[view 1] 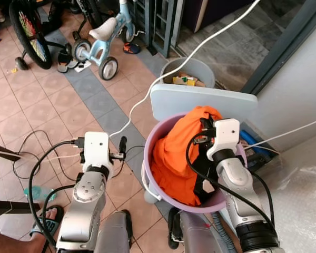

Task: Clothes washing

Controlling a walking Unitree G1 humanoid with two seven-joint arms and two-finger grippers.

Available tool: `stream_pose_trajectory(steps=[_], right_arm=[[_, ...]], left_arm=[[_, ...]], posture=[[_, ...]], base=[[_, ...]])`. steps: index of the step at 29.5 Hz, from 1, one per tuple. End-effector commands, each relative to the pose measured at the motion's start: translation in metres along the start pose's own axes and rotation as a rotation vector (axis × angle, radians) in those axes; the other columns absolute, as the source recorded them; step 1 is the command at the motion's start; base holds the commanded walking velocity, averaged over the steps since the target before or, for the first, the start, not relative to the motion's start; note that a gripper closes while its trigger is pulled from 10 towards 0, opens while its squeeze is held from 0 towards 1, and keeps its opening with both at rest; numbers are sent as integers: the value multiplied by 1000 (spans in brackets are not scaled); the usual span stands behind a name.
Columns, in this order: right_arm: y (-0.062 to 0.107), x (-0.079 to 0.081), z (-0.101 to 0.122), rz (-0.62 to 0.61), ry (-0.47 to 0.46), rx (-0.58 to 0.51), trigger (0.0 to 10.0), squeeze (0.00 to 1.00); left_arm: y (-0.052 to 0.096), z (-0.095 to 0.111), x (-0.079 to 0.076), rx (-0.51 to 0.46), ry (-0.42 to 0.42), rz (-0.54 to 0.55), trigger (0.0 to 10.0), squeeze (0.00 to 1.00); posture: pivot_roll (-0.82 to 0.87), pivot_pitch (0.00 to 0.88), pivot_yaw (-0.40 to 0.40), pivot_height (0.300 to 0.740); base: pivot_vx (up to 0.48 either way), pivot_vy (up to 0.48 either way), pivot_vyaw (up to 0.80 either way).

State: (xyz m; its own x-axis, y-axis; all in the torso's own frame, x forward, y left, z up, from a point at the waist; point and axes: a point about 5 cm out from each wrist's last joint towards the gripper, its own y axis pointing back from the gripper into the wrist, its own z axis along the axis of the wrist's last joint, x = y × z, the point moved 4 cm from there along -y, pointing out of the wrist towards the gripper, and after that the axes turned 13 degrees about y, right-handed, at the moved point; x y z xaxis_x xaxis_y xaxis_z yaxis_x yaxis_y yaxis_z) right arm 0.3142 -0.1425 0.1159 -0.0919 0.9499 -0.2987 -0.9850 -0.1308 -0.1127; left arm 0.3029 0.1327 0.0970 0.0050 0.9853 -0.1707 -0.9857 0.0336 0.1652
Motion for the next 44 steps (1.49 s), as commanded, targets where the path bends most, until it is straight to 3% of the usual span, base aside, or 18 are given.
stream_pose_trajectory(steps=[1,8,9,10,11,18,32,44], right_arm=[[6,-3,5,-17,-17,-4,0,0],[-1,-3,22,-28,-30,-22,0,0],[-4,-5,30,-23,-28,-37,5059,0],[-6,-6,31,-23,-22,-39,5059,0],[-8,-8,32,-25,-19,-41,10000,0],[-14,-10,35,-16,-5,-34,10000,0],[-10,-7,33,-11,-4,-5,10000,0],[-15,-4,36,8,-6,-14,10000,0]], left_arm=[[-2,-5,1,8,-18,5,10000,0],[-8,-7,-4,-6,-14,-8,10000,0],[-9,-8,-4,-11,-13,-11,10000,0],[-9,-8,-5,-13,-12,-11,10000,0],[-9,-8,-4,-14,-10,-8,10000,0],[-9,-9,-2,-20,2,6,10000,0],[-6,-12,-1,-13,-3,1,10000,0],[-3,-14,-1,-5,-3,4,10000,0]], posture=[[8,39,15,740],[-2,29,23,740],[-2,29,21,740],[-1,30,19,740],[-1,31,18,740],[-6,45,12,740],[-12,77,20,740],[-2,89,14,740]], base=[[0,0,0],[0,0,0],[0,0,0],[0,0,0],[0,0,0],[0,0,0],[-215,0,-760],[-289,0,0]])
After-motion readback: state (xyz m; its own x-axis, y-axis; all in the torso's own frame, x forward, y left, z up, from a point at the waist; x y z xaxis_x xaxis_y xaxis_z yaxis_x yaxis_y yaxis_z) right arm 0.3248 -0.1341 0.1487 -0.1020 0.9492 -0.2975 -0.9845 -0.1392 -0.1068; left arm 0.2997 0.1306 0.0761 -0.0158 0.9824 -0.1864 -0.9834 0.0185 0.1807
